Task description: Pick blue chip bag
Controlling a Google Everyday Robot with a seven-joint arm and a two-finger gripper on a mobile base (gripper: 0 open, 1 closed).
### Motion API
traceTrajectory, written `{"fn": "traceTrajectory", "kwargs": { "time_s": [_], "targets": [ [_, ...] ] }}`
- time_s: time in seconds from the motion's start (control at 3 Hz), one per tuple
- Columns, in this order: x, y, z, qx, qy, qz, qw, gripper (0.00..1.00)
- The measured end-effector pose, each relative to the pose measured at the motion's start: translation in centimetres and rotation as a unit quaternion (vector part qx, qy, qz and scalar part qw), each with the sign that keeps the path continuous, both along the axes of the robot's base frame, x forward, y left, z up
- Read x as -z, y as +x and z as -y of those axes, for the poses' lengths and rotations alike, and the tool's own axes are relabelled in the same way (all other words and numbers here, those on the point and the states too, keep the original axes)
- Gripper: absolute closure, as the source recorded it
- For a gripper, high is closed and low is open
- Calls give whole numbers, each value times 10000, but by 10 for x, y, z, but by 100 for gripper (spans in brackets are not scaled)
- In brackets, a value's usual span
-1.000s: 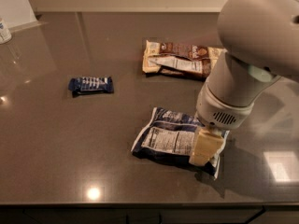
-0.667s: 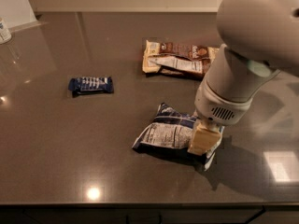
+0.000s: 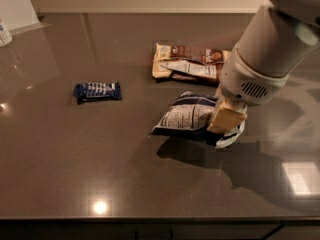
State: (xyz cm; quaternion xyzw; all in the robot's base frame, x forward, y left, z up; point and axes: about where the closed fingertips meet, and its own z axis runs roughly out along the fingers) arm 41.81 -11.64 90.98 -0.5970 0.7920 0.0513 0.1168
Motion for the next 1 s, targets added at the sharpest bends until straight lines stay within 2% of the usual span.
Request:
{"fn": "traceTrajectory", "kwargs": {
  "time_s": [0.67,1.0],
  "targets": [
    [-60,16,-2,-328,305,435,9981,100],
    [-82,17,-6,-579,384,722,9950,100]
  ]
}}
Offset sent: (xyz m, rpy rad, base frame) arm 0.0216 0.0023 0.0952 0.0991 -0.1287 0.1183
